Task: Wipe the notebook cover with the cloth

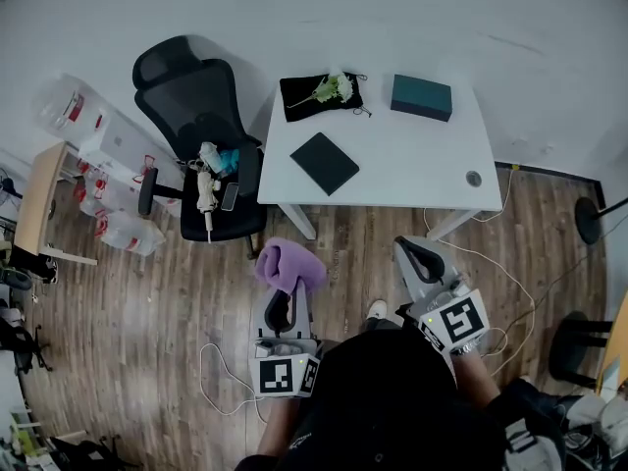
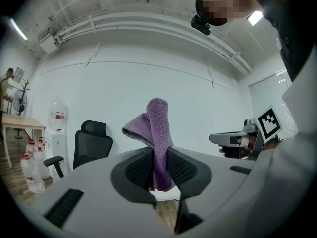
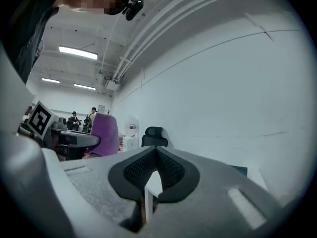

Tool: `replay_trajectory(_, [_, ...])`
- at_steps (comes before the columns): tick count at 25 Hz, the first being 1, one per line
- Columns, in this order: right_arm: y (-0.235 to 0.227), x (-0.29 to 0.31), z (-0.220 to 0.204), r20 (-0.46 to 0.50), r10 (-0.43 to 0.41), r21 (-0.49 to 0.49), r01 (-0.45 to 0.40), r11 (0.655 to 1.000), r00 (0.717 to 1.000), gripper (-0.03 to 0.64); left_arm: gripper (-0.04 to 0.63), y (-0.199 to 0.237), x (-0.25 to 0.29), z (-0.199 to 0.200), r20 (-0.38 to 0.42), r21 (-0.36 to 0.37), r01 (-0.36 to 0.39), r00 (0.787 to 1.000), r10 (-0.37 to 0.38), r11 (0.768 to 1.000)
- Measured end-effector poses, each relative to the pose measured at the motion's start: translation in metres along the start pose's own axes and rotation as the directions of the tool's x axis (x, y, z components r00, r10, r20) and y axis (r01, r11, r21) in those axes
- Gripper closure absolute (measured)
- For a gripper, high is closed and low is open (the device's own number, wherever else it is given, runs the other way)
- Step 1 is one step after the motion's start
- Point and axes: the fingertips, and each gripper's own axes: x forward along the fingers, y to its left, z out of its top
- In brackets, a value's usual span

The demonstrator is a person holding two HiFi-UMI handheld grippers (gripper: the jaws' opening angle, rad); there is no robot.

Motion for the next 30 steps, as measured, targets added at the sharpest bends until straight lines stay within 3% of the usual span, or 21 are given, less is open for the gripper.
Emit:
replay_trajectory(5, [-0.026, 0.010, -0.004, 0.012, 0.041, -0.006, -0.040, 0.999, 0.999, 0.612, 0.526, -0.012, 0.032, -0.004, -0.003, 0.001, -0.015, 1.000, 0.015, 1.000])
replay_trajectory(13, [-0.051, 0.017, -0.017, -0.019, 0.031, 0.047, -0.030, 0.998, 0.999, 0.612, 0.525, -0.013, 0.064, -0.010, -0.022, -0.016, -0.029, 0.999, 0.029, 0.999])
replay_trajectory(24, [-0.093, 0.049, -0.026, -0.057, -0.048, 0.048, 0.051, 0.998, 0.997, 0.612, 0.525, -0.006, 0.130, -0.021, -0.031, -0.031, 0.044, 0.999, -0.045, 0.999])
replay_trajectory(30, [-0.112, 0.102, -0.022, -0.078, -0.037, 0.030, 0.039, 0.999, 0.996, 0.612, 0.526, 0.024, 0.189, -0.020, -0.042, -0.052, 0.053, 0.998, -0.055, 0.997])
